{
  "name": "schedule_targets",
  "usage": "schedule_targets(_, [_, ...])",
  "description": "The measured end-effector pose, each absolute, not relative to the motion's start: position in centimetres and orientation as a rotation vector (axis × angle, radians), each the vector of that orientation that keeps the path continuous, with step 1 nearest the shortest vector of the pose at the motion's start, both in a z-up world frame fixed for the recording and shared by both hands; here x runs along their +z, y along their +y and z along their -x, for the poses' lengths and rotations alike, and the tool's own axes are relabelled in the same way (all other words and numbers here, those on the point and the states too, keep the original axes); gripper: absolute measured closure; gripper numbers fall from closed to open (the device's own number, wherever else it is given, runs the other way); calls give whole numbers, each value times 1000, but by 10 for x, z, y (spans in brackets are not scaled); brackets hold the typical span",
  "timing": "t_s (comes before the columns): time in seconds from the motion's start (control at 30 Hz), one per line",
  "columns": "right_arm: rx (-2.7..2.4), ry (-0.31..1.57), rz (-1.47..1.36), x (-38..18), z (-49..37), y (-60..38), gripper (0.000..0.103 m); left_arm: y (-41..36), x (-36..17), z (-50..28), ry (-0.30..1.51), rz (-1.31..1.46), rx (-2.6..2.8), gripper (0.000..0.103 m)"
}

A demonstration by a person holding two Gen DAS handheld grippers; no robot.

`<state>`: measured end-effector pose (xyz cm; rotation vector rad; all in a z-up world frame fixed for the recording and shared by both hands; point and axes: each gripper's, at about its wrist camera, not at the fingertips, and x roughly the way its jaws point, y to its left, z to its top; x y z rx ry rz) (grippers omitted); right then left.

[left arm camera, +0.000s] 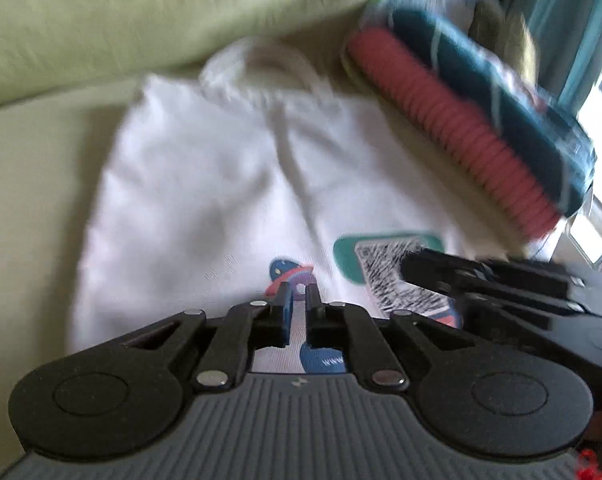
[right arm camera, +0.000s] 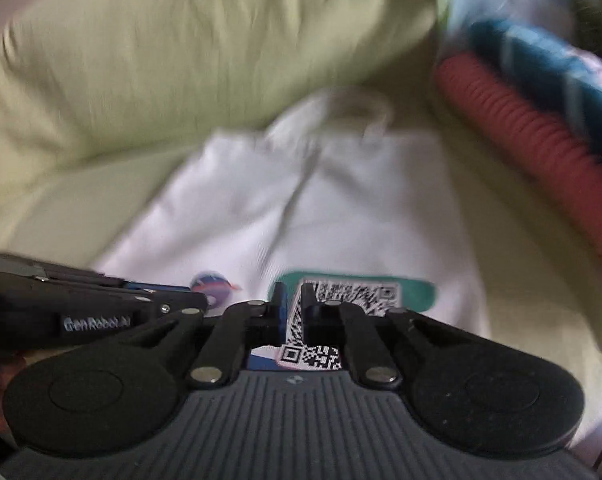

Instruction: Fold shopping bag

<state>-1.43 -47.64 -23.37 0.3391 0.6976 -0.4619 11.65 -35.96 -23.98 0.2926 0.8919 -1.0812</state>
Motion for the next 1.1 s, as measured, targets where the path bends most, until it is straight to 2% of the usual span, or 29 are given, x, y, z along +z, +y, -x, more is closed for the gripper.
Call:
schedule_targets(0.07, [-502,697,-286,-245,17,-481,103,-355,-245,-119,858,-322,-1093,97])
schedule_targets(0.13, [-640,710,-266,-247,35,-491,103,-344,-246,-122,788,-390,-1046,97])
schedule_targets(0.2, [-752,714,-281,-249,55,-504,99,-327,-244,-131,745,-421,-997,97])
schedule_targets(0.33, [-675,675,-377,-232,61,-520,93,-338,-224,-143,729,-472,-1014,103])
schedule_targets(0.43, [-482,615,-340,-223,24,-514,92,-373,-224,-145,731,-462,-1137,101])
schedule_targets(0.53, [-297,670,-268,-234,-21,-511,93,-407,-240,-148,707,-541,-1145,101])
schedule_targets(0.8, [-440,691,-168,-241,-90,-600,94,-452,-246,-209,615,-585,-1047,100])
schedule_targets(0.83, [-479,691,-151,-243,-97,-614,92,-458,-247,-219,610,-589,-1029,100])
schedule_targets(0.9, [-553,689,-158,-249,-102,-638,78,-471,-248,-238,601,-595,-995,100])
schedule_targets(0.93, [-565,683,-200,-250,-98,-649,60,-477,-249,-247,596,-598,-977,100])
schedule_targets(0.97, [-578,677,-242,-252,-95,-659,59,-483,-249,-257,591,-601,-960,100])
schedule_targets(1.03, [-609,679,-252,-252,-84,-662,66,-487,-250,-266,588,-601,-937,100])
schedule_targets(1.1, [-685,704,-194,-249,-74,-647,65,-469,-249,-247,606,-585,-945,100])
